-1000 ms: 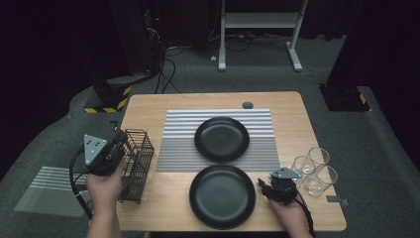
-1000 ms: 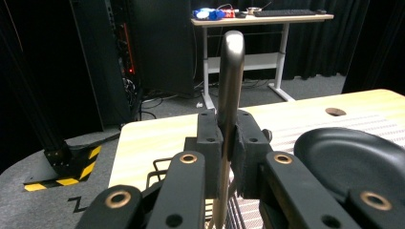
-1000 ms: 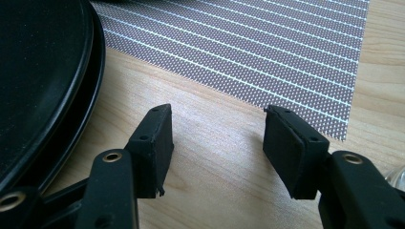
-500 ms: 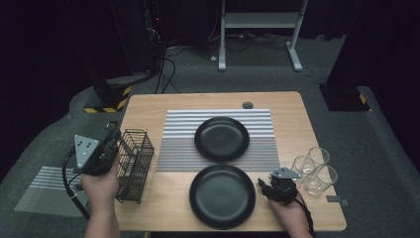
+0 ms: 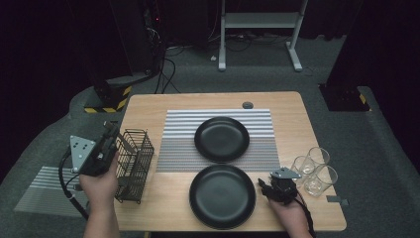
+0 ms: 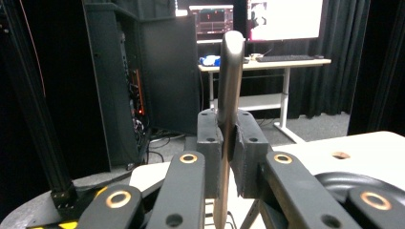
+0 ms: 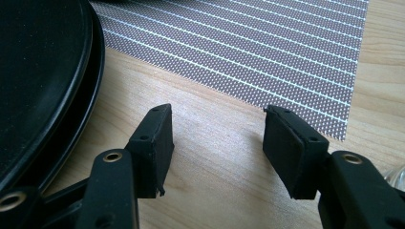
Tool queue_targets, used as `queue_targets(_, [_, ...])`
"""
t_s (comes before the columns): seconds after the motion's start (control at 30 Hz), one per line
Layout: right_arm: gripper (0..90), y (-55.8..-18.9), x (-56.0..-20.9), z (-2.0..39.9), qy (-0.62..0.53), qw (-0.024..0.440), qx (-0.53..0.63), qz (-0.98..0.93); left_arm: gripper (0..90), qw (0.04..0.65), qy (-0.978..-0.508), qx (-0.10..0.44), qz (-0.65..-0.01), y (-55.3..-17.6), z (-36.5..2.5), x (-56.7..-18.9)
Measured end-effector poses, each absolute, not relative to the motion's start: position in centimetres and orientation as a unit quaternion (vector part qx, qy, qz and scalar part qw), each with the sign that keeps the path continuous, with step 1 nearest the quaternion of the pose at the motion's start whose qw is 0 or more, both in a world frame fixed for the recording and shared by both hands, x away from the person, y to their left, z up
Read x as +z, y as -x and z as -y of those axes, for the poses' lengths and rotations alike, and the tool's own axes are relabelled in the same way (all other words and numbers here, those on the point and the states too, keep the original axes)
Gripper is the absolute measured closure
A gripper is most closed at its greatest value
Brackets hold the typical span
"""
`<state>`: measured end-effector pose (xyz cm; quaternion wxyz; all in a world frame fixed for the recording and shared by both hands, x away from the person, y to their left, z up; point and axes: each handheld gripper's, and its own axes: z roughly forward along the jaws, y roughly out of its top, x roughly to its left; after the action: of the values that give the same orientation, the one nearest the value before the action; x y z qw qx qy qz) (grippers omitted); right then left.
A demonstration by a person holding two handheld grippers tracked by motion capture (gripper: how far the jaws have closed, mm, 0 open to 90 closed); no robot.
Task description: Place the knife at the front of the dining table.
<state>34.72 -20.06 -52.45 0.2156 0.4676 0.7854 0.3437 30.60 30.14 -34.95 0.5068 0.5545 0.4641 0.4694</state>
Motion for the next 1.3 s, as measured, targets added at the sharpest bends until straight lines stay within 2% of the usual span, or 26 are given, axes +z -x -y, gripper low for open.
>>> queue_targets(0.13, [43.4, -34.7, -52.4, 20.1, -0.468, 0.215, 0.344, -0.785, 82.8, 0.502, -0.561, 0.473, -0.458, -30.7, -30.2, -35.0])
queue_targets(0.17, [43.4, -34.7, -52.4, 20.1, -0.468, 0.215, 0.344, -0.785, 82.7, 0.517, -0.545, 0.468, -0.467, -30.7, -29.9, -35.1])
queue_targets(0.2, [43.4, -34.7, -52.4, 20.1, -0.468, 0.215, 0.344, -0.785, 82.7, 0.506, -0.553, 0.476, -0.46, -30.5, -30.2, -34.9])
queue_targets(0.33, [43.4, -34.7, -52.5, 20.1, -0.469, 0.214, 0.344, -0.785, 82.7, 0.524, -0.536, 0.477, -0.459, -30.2, -30.0, -34.3])
queue_targets(0.4, [43.4, -34.7, -52.4, 20.1, -0.469, 0.213, 0.344, -0.785, 82.7, 0.513, -0.549, 0.485, -0.447, -30.1, -30.1, -33.9])
queue_targets(0.6, [43.4, -34.7, -52.4, 20.1, -0.469, 0.214, 0.344, -0.785, 82.7, 0.527, -0.528, 0.485, -0.456, -30.0, -29.9, -33.3])
queue_targets(0.73, [43.4, -34.7, -52.5, 20.1, -0.469, 0.214, 0.344, -0.785, 82.8, 0.521, -0.536, 0.495, -0.443, -29.8, -29.8, -32.5])
queue_targets(0.97, [43.4, -34.7, -52.5, 20.1, -0.469, 0.214, 0.345, -0.785, 82.8, 0.543, -0.521, 0.485, -0.447, -30.0, -28.9, -32.0])
queue_targets(1.2, [43.4, -34.7, -52.4, 20.1, -0.468, 0.214, 0.345, -0.785, 82.8, 0.535, -0.534, 0.486, -0.439, -30.3, -28.5, -31.7])
queue_targets(1.23, [43.4, -34.7, -52.4, 20.1, -0.468, 0.214, 0.344, -0.785, 82.8, 0.541, -0.524, 0.483, -0.447, -30.3, -28.3, -31.8])
queue_targets(1.3, [43.4, -34.7, -52.4, 20.1, -0.468, 0.214, 0.345, -0.785, 82.8, 0.534, -0.537, 0.488, -0.434, -30.3, -28.4, -31.6])
